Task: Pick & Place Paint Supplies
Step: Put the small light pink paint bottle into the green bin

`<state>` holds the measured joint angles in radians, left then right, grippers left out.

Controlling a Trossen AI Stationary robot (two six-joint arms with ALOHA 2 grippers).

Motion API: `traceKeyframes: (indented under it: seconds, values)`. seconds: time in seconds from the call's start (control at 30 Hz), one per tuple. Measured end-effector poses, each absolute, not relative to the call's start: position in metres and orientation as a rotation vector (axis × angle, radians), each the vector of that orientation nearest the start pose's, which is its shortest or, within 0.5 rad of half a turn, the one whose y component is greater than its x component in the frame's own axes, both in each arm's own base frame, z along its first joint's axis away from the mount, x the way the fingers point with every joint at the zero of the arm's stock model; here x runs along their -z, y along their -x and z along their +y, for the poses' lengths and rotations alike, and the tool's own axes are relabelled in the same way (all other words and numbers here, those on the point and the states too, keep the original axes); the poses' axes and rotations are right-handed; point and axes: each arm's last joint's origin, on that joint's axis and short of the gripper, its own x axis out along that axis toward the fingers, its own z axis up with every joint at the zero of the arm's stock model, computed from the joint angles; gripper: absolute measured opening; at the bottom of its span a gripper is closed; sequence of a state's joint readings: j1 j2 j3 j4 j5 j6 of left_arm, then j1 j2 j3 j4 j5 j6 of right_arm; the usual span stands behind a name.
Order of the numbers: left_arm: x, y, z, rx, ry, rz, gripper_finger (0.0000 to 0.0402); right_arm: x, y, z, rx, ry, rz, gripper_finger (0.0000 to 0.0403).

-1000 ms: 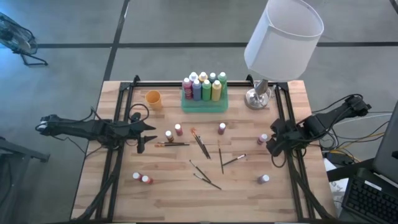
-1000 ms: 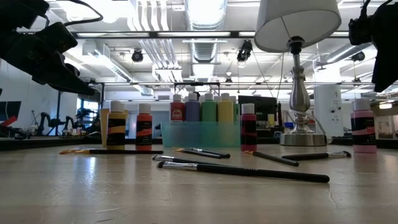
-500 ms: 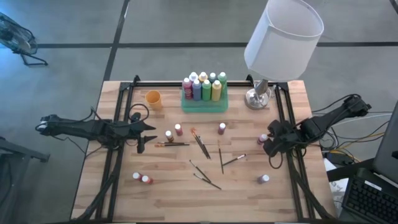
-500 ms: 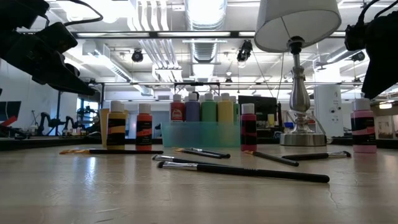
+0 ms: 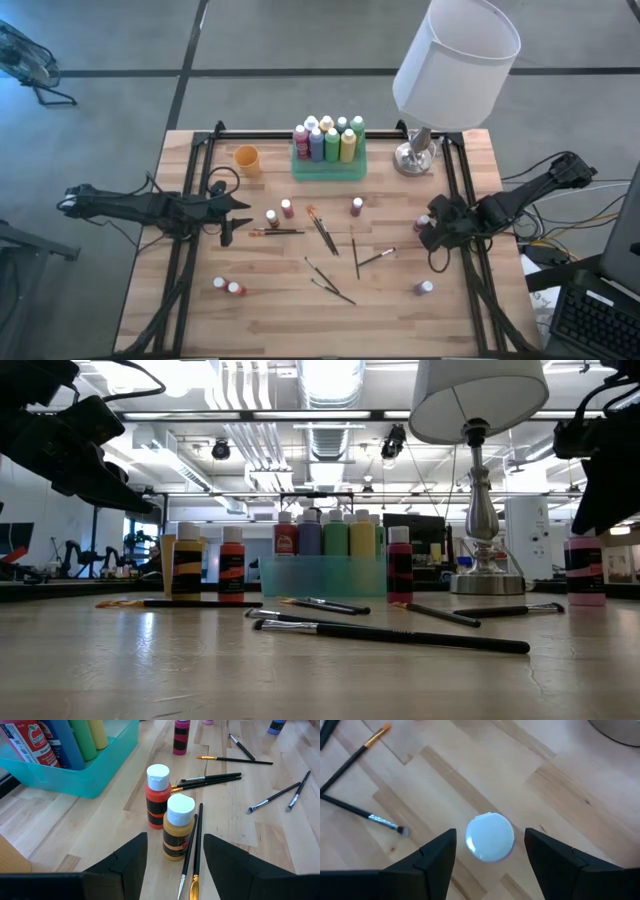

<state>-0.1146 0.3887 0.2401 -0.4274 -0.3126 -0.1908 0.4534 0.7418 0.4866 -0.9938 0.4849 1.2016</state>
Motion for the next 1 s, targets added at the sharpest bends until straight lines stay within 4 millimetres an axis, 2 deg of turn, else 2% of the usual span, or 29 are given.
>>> traceKeyframes:
  seconds: [0.23,0.7,1.0]
  values:
    - [-0.1748,-0.1071,-0.0034,-0.245,0.063,0.543,0.02,-0.1884,-0.1024,0.033,0.688,-0.48,0.85,0.0208]
    - [-0.1747,-0.1071,-0.0033,-0.245,0.063,0.542,0.02,-0.1881,-0.1023,0.0335,0.674,-0.481,0.867,0.0116]
    - [-0.1749,-0.1071,-0.0034,-0.245,0.063,0.542,0.02,-0.1882,-0.1027,0.0339,0.666,-0.491,0.872,0.0112]
